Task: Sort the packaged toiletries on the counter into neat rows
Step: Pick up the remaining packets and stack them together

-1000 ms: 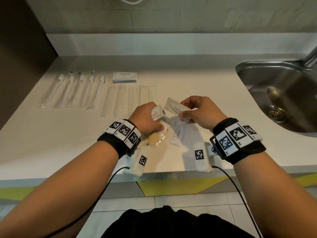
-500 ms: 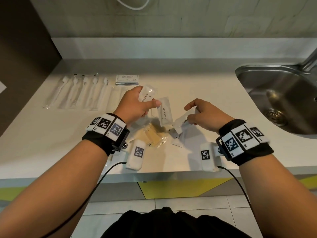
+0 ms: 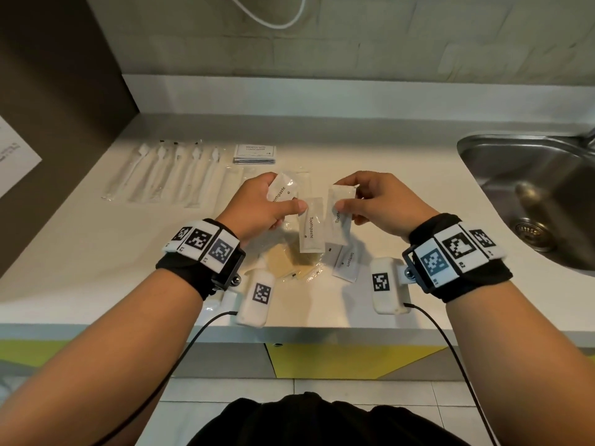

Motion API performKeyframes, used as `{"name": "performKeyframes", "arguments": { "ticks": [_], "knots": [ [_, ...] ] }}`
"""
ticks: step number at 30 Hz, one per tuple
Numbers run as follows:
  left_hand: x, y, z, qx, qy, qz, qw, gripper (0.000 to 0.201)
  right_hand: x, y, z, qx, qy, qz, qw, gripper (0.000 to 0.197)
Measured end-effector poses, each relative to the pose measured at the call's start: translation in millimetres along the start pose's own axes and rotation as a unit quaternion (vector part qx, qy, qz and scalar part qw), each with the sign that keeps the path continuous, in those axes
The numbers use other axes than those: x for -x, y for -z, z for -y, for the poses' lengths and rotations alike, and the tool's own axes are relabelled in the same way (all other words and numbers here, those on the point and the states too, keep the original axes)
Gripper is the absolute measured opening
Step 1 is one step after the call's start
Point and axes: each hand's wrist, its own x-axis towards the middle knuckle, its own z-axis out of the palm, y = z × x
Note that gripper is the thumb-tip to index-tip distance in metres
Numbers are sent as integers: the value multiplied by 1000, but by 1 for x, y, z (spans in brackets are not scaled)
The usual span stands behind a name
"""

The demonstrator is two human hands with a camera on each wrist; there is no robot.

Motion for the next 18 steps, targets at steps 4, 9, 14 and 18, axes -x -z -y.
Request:
{"name": "performKeyframes", "arguments": {
  "ticks": [4, 9, 14, 18],
  "knots": [
    [1, 3, 2, 9, 15, -3, 1000, 19, -3, -3, 3, -13, -3, -3, 1000, 34],
    [0, 8, 7, -3, 31, -31, 999, 8, -7, -6, 6, -68, -18, -18, 997, 41],
    [-2, 5, 11, 18, 49, -79, 996, 19, -13, -15, 11, -145, -18, -103, 984, 21],
    [-5, -2, 6, 60, 61, -95, 992, 43, -18, -28, 13, -158, -17, -89, 983, 19]
  ]
}}
